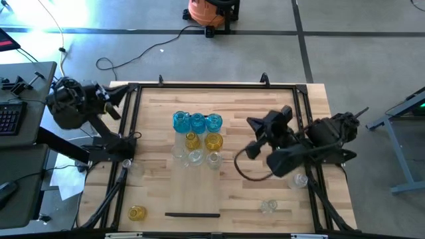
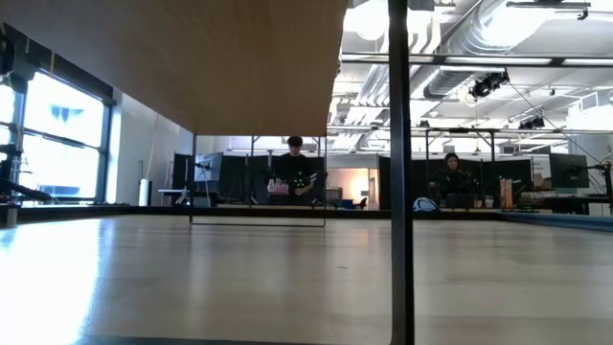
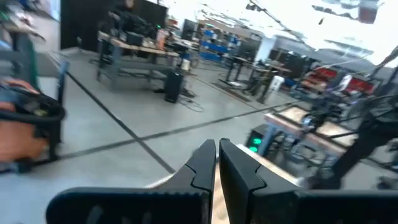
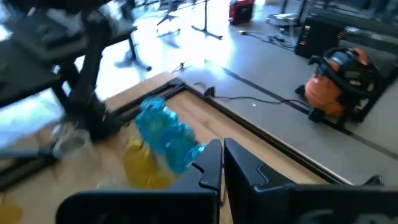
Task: Sort vases onto shelf
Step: Put the yellow vase on the shelf to align with the other yellow vases
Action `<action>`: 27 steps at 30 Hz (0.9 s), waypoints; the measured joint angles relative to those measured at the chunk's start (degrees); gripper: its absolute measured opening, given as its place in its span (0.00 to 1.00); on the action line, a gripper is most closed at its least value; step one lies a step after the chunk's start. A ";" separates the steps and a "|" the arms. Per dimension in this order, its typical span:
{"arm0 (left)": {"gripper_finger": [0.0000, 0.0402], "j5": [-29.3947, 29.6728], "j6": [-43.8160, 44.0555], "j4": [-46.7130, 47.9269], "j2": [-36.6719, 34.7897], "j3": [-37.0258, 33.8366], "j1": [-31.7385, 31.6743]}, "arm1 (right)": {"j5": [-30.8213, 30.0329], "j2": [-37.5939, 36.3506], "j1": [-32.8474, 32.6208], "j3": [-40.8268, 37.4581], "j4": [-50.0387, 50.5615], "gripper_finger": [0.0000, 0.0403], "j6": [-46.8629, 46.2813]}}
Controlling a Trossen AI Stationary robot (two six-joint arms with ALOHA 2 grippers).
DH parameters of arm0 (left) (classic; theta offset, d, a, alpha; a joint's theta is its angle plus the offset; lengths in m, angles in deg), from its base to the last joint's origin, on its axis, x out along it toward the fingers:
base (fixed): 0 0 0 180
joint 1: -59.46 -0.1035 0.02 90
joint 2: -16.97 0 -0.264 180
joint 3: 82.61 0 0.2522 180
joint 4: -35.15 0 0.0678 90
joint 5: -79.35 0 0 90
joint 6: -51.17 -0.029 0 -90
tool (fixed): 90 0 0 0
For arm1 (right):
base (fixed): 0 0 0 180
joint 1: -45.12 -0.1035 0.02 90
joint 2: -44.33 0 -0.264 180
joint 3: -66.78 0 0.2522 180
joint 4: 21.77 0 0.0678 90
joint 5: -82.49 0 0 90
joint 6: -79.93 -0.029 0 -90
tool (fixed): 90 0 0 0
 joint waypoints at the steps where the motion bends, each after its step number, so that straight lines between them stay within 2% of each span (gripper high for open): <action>1: 0.03 0.00 -1.85 0.01 -0.74 0.00 -0.50 | -0.46 0.00 0.54 0.00 -0.07 0.00 -1.23; 6: 0.03 -0.02 -8.96 0.01 -3.83 0.00 -1.26 | -4.57 0.18 1.99 0.00 -0.15 0.00 -9.70; 10: 0.03 -0.02 -21.87 0.07 -6.44 0.00 -1.26 | -10.92 0.20 2.00 0.00 -1.11 0.00 -16.09; 17: 0.03 -0.02 -35.63 0.07 -12.31 0.00 -1.26 | -16.13 0.20 2.99 0.00 -4.37 0.00 -17.76; 20: 0.03 -0.04 -36.88 0.09 -14.65 0.00 -1.26 | -17.34 0.20 4.37 0.00 -4.83 0.00 -17.72; 27: 0.03 -1.26 -32.47 0.04 -17.40 -0.02 -1.24 | -17.31 0.20 7.84 0.00 -4.83 0.00 -17.28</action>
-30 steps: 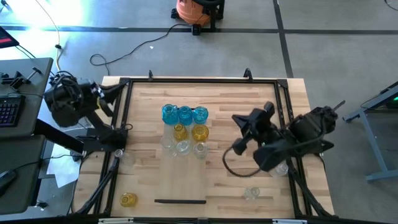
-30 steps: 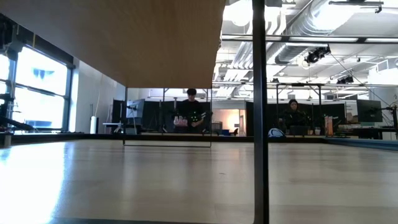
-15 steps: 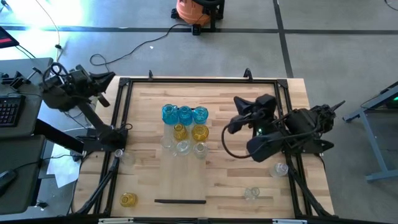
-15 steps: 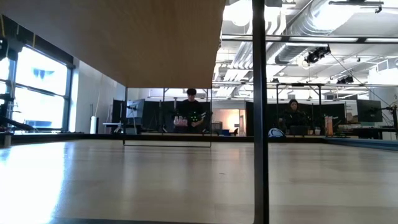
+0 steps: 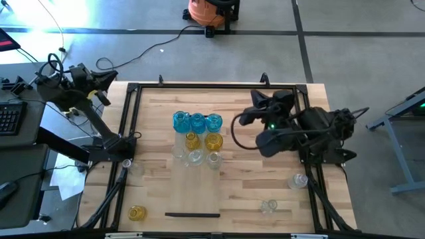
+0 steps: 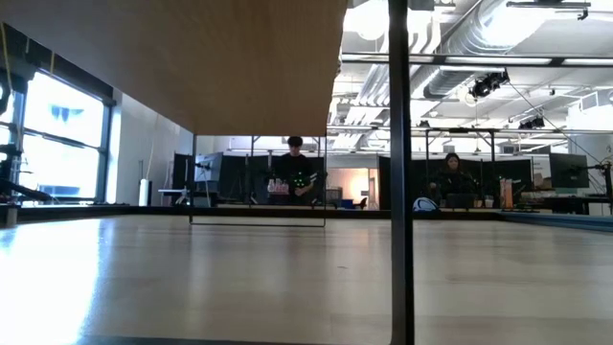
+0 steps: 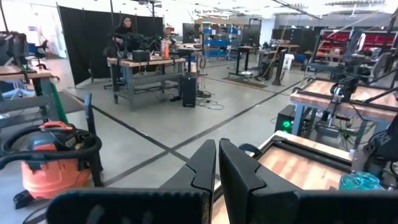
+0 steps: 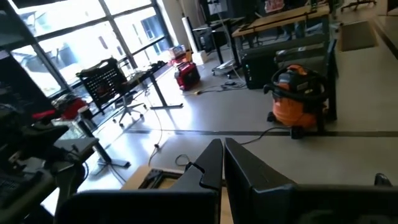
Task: Sort vases onto shelf
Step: Put the yellow vase on the shelf to align with the other yellow vases
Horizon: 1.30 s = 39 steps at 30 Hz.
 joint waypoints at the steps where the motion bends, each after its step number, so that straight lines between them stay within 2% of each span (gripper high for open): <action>1: 0.03 -0.01 0.01 0.00 -0.09 0.00 0.00 | 0.00 0.00 0.28 0.00 -0.03 0.00 -0.20; 13: 0.03 -0.02 0.61 0.00 -0.13 0.00 0.00 | -0.74 0.33 0.92 -0.02 -7.31 0.00 -2.45; 18: 0.03 -0.02 0.61 0.00 -0.13 0.00 0.00 | -1.71 0.70 0.92 0.00 -15.29 0.00 -7.27; 20: 0.03 -0.02 0.61 0.00 -0.13 0.00 0.00 | -3.60 1.44 0.87 0.00 -20.88 0.00 -3.63; 24: 0.03 -0.02 0.61 0.00 -0.13 0.00 0.00 | -10.74 2.64 -0.41 -0.02 -34.08 0.00 12.34; 27: 0.03 -0.02 0.61 0.00 -0.13 0.00 0.02 | -10.97 2.92 -0.94 -0.02 -40.53 0.00 20.84; 30: 0.03 -0.02 0.59 0.00 -0.13 0.00 0.01 | -11.09 2.91 -0.66 -0.02 -44.00 0.00 24.13; 39: 0.03 -0.02 0.58 -0.01 -0.11 0.00 0.02 | -10.99 2.91 0.81 -0.02 -43.74 0.00 25.57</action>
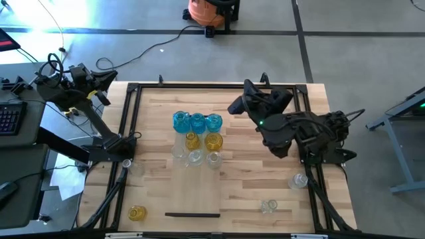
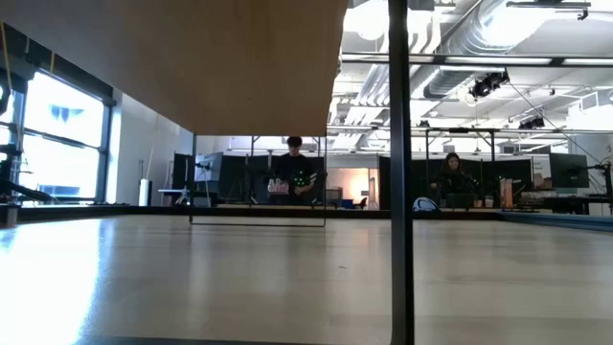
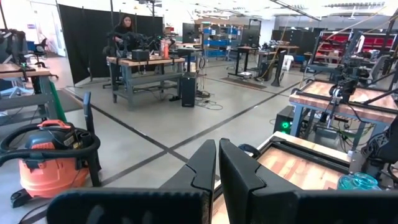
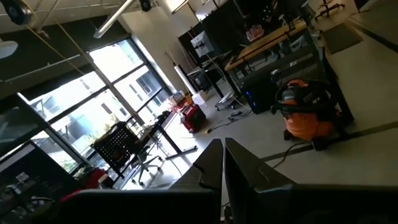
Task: Sort vases onto shelf
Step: Put the yellow vase on the shelf to align with the other yellow vases
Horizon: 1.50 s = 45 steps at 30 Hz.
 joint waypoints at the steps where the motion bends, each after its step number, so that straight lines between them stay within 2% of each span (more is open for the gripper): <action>1: 0.03 0.01 0.01 -0.01 0.01 0.00 0.00 | 0.00 0.00 0.00 0.00 0.00 0.00 0.00; 37: 0.03 0.01 -0.01 0.00 0.01 0.00 -0.01 | 0.04 1.05 -0.15 0.00 0.95 0.00 0.14; 45: 0.03 0.01 1.05 -0.27 0.03 0.00 -0.02 | 0.04 1.03 -1.29 0.00 3.93 0.00 12.20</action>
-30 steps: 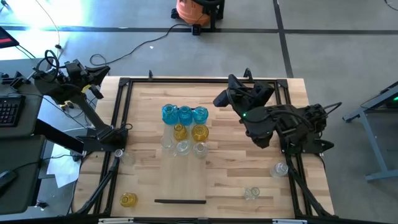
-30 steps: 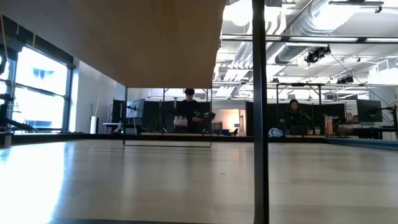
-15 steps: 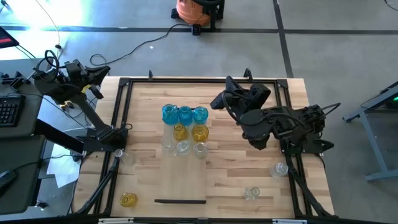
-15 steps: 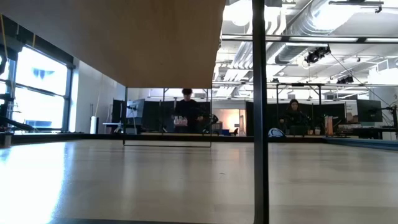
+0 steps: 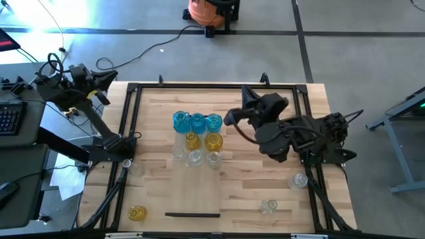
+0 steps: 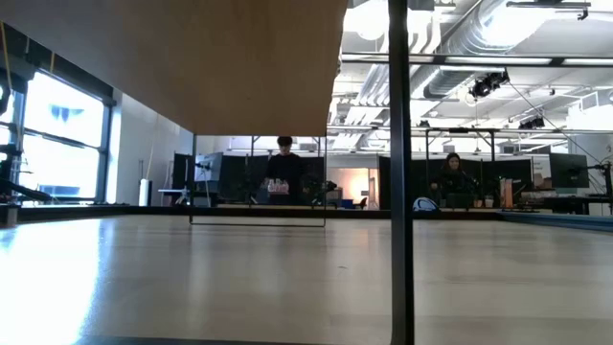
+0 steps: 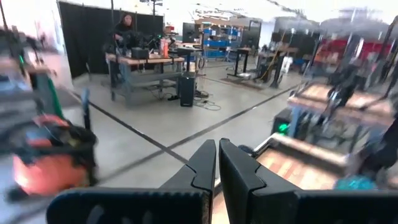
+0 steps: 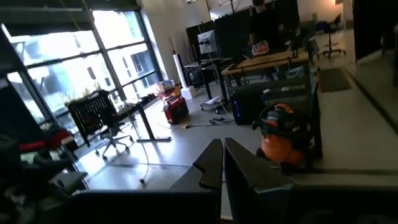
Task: Sort vases onto shelf
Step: Put the yellow vase on the shelf to align with the other yellow vases
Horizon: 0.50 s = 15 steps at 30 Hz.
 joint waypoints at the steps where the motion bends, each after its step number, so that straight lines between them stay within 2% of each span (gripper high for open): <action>1: 0.03 0.00 2.10 -0.23 0.00 0.00 0.01 | 0.00 0.00 -0.25 0.00 0.63 0.00 1.31; 9: 0.03 -2.13 20.37 -0.23 0.02 0.00 0.11 | 0.66 -0.31 -4.45 0.00 5.59 0.00 5.56; 15: 0.03 -4.28 28.20 -0.87 0.02 0.00 0.15 | 0.91 -0.31 -8.88 0.00 6.68 0.00 3.35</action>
